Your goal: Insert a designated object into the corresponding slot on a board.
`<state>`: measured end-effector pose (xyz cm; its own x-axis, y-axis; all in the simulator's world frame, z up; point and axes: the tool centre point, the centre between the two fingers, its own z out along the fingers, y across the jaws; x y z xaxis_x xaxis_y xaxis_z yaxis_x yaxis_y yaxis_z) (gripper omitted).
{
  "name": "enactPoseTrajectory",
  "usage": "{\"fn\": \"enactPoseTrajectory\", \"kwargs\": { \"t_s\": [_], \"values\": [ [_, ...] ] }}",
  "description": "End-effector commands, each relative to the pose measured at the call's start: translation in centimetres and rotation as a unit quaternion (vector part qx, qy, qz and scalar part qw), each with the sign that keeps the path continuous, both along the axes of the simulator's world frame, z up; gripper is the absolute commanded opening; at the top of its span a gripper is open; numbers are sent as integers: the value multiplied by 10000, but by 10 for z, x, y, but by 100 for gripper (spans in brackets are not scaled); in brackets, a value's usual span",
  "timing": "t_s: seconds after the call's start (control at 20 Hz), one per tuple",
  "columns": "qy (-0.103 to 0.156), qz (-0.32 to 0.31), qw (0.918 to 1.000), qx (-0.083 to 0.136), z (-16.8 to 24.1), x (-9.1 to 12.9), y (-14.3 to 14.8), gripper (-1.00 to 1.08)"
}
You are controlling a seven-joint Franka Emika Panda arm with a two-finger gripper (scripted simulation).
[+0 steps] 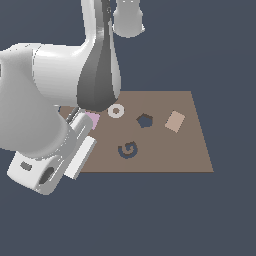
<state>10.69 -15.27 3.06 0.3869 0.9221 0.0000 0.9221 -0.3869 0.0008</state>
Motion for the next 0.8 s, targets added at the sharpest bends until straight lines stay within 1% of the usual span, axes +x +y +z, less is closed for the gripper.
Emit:
{"fn": "enactPoseTrajectory", "kwargs": {
  "t_s": [0.0,0.45,0.75],
  "values": [
    [4,0,10000,1,-1,0,0,-100],
    [7,39,10000,2,2,0,1,-100],
    [7,342,9994,2,3,5,7,-100]
  ]
}}
